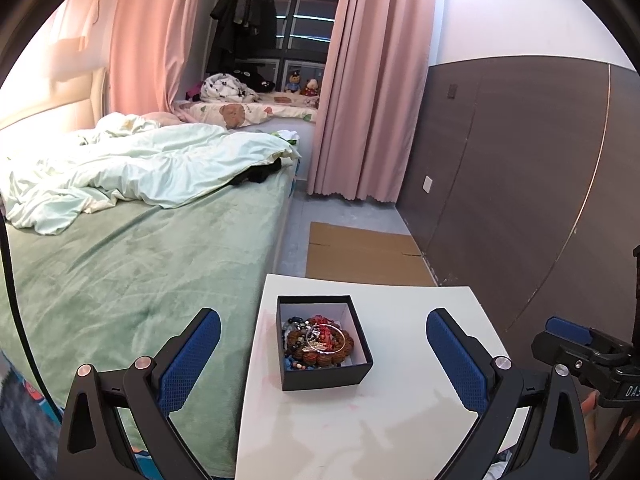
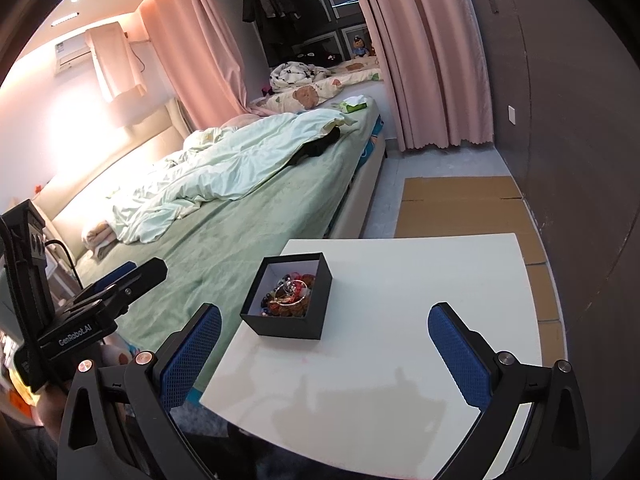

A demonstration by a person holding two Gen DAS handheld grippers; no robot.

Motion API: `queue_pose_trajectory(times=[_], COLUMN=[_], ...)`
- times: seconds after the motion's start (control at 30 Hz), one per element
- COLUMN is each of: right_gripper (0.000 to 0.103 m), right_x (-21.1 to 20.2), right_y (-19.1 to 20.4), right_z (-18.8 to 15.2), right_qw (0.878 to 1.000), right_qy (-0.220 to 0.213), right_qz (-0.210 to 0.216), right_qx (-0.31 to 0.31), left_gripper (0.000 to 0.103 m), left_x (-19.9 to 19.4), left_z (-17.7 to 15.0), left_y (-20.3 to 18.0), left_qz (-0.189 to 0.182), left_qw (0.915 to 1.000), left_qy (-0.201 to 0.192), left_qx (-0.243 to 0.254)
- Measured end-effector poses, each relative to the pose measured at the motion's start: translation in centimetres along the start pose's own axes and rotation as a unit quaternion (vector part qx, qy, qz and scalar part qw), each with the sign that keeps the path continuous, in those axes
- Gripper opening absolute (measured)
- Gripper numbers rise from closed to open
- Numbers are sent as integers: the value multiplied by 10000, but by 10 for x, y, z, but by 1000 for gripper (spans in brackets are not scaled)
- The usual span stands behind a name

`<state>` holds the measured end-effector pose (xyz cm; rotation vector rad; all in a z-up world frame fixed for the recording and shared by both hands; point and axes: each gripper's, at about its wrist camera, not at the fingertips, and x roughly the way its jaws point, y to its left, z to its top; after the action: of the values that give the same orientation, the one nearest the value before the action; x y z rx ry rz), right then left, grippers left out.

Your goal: Organize jewelry

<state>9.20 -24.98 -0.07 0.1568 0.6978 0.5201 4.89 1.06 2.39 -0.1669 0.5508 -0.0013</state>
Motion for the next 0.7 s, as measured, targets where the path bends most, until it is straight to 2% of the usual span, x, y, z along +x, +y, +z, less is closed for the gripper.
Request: queue_pose_trajectory(times=[0.7], right_gripper=[103], right_x=[4], right_y=[6], right_z=[-4], right_qw=[10000], right_qy=[64], right_qz=[32], right_qx=[-58], left_gripper=[103], left_x=[1], left_z=[1], left_y=[1], left_qz=[14], left_qw=[10000], left_qy=[5], left_qx=[5])
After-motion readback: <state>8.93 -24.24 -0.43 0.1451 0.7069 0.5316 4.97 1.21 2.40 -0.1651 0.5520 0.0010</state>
